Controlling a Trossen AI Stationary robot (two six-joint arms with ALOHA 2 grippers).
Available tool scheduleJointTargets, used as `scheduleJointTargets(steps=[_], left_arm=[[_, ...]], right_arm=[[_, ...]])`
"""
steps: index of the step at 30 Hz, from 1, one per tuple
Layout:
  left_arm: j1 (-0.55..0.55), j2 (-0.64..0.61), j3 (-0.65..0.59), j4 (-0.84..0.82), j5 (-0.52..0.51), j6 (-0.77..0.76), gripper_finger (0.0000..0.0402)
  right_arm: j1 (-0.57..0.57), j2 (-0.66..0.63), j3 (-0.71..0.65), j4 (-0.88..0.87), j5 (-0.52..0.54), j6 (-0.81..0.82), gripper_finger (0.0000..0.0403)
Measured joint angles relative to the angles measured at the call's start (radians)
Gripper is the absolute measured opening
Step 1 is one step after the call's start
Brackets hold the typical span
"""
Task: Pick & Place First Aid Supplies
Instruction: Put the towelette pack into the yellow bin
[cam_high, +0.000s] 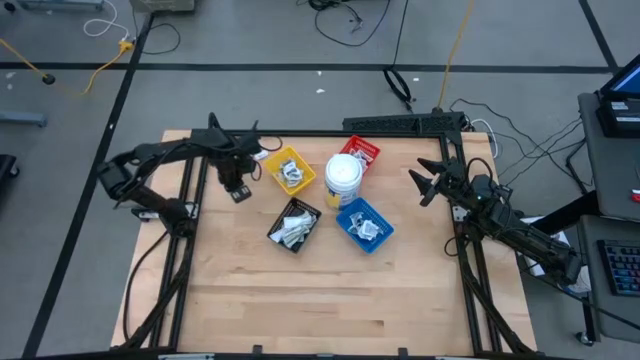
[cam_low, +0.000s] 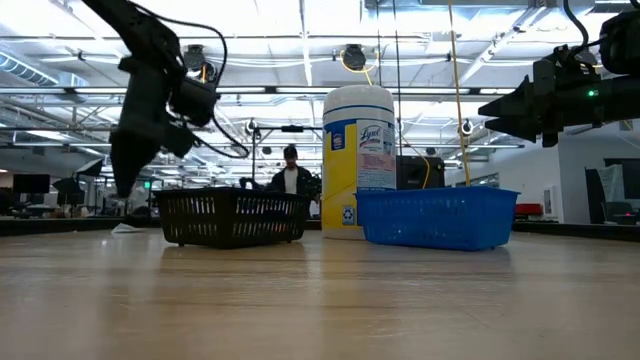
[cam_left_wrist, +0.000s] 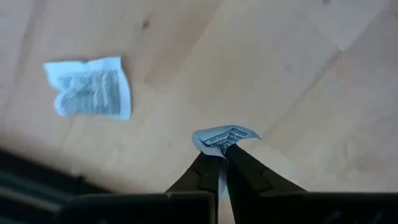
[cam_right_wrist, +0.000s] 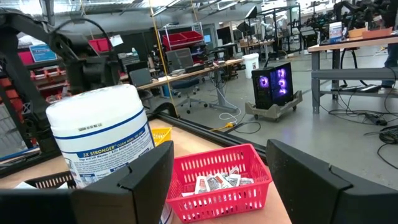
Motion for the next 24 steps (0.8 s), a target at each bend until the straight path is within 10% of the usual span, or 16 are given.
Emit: scheduleJointTargets(steps=[10,24], left_arm=[[0.0,-0.079,0.139,-0.206,-0.007,-0.042,0.0011],[-0.053,0.238,0.511,-0.265,0.015,-0.089,0.0006]], right_arm=[[0.0,0.0,0.0,0.0,0.0,0.0,0.0254],[0.0,0.0,0.0,0.0,0.0,0.0,0.0254]])
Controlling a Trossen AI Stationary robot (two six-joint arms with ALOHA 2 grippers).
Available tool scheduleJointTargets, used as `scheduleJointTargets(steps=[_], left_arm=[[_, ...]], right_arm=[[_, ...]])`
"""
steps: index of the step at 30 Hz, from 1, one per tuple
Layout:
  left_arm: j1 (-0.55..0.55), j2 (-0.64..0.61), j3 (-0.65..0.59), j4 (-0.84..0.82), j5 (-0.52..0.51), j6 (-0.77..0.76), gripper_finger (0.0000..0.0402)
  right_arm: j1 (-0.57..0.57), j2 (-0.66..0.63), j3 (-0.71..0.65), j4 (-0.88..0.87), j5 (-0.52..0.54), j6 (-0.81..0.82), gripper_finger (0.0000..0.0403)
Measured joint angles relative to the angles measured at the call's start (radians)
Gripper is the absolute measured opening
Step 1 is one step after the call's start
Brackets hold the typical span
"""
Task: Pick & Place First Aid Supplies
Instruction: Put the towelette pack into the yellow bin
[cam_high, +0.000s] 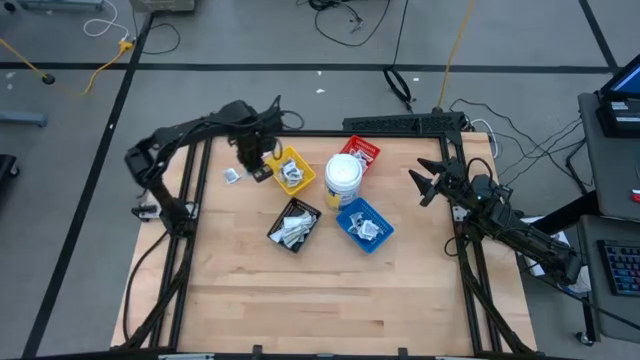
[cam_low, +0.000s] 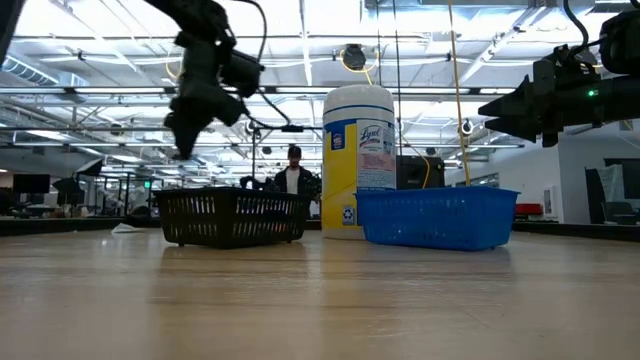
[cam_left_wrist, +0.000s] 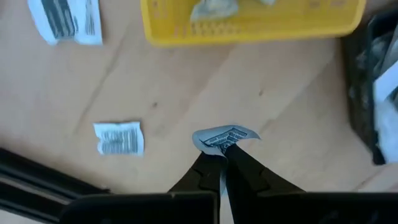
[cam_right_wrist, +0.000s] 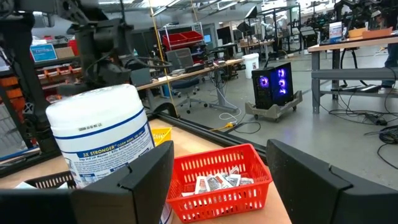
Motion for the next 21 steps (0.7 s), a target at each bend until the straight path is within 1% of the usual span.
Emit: scheduleJointTargets(steps=[5,8,13,15,21], left_arm=[[-0.016,0.118,0.173,-0.024,0.001,-0.006,0.0006],[-0.022,0.186,0.277,-0.068,0.002,-0.004,0.0005],[-0.024,0.253,0.424,-0.115,0.002,0.0,0.0005],[-0.024,0.263,0.434,-0.104,0.002,-0.006,0.0005],[-0.044,0.304,0.396,-0.033,0.001,-0.026,0.0005]], right_arm=[[0.0,0.0,0.0,0.0,0.0,0.0,0.0254],[0.0,0.0,0.0,0.0,0.0,0.0,0.0254],[0.0,0.0,0.0,0.0,0.0,0.0,0.0254],[0.0,0.0,0.0,0.0,0.0,0.0,0.0254],[0.0,0.0,0.0,0.0,0.0,0.0,0.0254]])
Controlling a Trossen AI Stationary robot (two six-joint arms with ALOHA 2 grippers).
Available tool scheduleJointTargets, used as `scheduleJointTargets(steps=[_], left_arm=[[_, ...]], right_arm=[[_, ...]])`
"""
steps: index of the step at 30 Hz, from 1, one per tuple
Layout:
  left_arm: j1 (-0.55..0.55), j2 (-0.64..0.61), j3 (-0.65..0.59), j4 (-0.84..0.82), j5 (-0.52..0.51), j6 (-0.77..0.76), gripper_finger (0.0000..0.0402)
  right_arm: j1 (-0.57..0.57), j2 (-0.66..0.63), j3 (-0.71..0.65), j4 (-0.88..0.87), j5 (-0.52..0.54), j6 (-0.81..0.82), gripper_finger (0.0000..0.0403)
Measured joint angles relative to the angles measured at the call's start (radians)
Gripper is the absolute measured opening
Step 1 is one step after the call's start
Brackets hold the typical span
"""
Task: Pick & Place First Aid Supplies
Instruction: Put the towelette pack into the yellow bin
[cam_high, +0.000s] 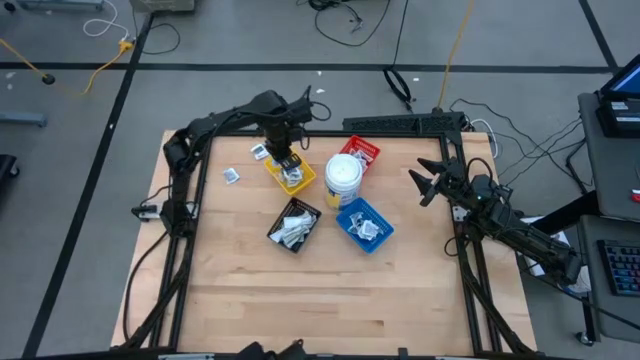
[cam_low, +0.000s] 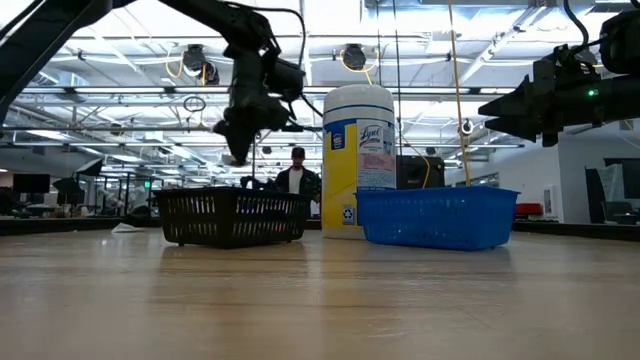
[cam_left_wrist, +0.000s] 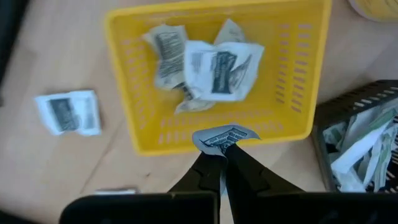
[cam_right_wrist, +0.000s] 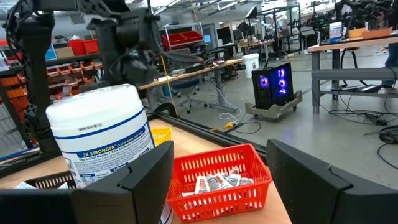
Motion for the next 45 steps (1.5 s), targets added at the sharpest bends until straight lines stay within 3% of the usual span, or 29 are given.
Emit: scheduleJointTargets(steps=[15,28,32,36,45], left_arm=[[-0.023,0.044,-0.188,0.282,-0.008,0.002,0.001],[-0.019,0.043,-0.188,0.284,-0.036,0.003,0.0176],[-0.019,0.042,-0.188,0.279,0.009,0.008,0.0216],[0.005,0.022,-0.188,0.277,0.023,-0.092,0.0235],[0.097,-0.009,-0.188,0.273,0.021,-0.37,0.0239]], right_arm=[[0.0,0.0,0.0,0.0,0.0,0.0,0.0254],[0.0,0.0,0.0,0.0,0.0,0.0,0.0254],[0.0,0.0,0.0,0.0,0.0,0.0,0.0254],[0.0,0.0,0.0,0.0,0.0,0.0,0.0254],[0.0,0.0,0.0,0.0,0.0,0.0,0.0254]])
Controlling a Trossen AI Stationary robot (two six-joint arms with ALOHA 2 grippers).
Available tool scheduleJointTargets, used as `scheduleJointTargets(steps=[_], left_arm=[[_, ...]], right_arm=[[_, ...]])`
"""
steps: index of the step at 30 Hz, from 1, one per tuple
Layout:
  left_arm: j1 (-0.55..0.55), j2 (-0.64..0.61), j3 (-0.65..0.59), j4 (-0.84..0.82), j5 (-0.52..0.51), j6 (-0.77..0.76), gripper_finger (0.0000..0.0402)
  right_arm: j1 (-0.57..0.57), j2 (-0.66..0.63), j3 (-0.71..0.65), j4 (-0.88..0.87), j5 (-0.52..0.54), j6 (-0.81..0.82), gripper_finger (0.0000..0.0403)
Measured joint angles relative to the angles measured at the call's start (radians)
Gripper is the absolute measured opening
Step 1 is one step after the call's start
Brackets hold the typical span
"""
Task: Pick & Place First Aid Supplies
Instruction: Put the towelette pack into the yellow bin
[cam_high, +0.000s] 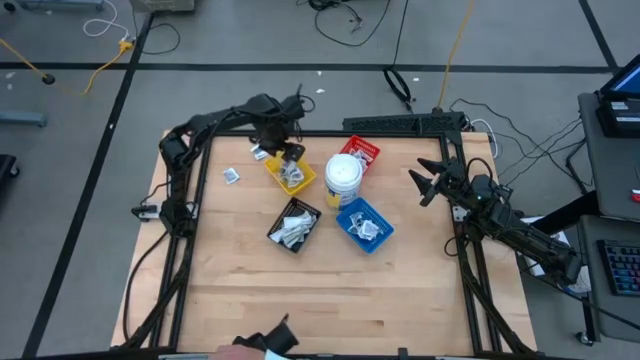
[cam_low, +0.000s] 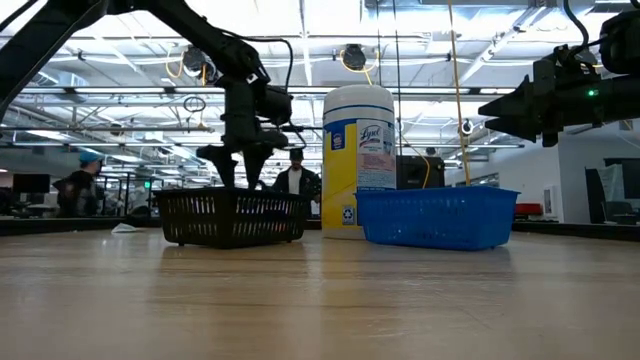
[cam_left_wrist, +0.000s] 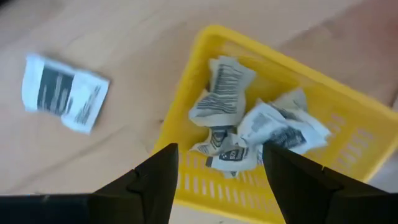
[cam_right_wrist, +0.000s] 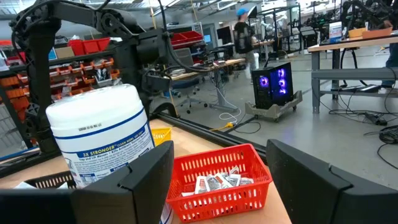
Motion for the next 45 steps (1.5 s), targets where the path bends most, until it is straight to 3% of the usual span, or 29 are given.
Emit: scheduleJointTargets(steps=[4,10,21,33,45], left_arm=[[0.028,0.002,0.0,-0.006,0.005,-0.1,0.0239],[0.059,-0.06,-0.032,-0.042,0.005,-0.086,0.0239],[0.153,-0.299,-0.35,0.079,-0.005,-0.082,0.0239],[0.309,-0.538,-0.604,0.08,-0.06,-0.047,0.0239],[0.335,-0.563,-0.735,0.142,-0.077,-0.065,0.0239]], right_arm=[[0.0,0.0,0.0,0.0,0.0,0.0,0.0254],[0.0,0.0,0.0,0.0,0.0,0.0,0.0254],[0.0,0.0,0.0,0.0,0.0,0.0,0.0254],[0.0,0.0,0.0,0.0,0.0,0.0,0.0254],[0.0,0.0,0.0,0.0,0.0,0.0,0.0254]])
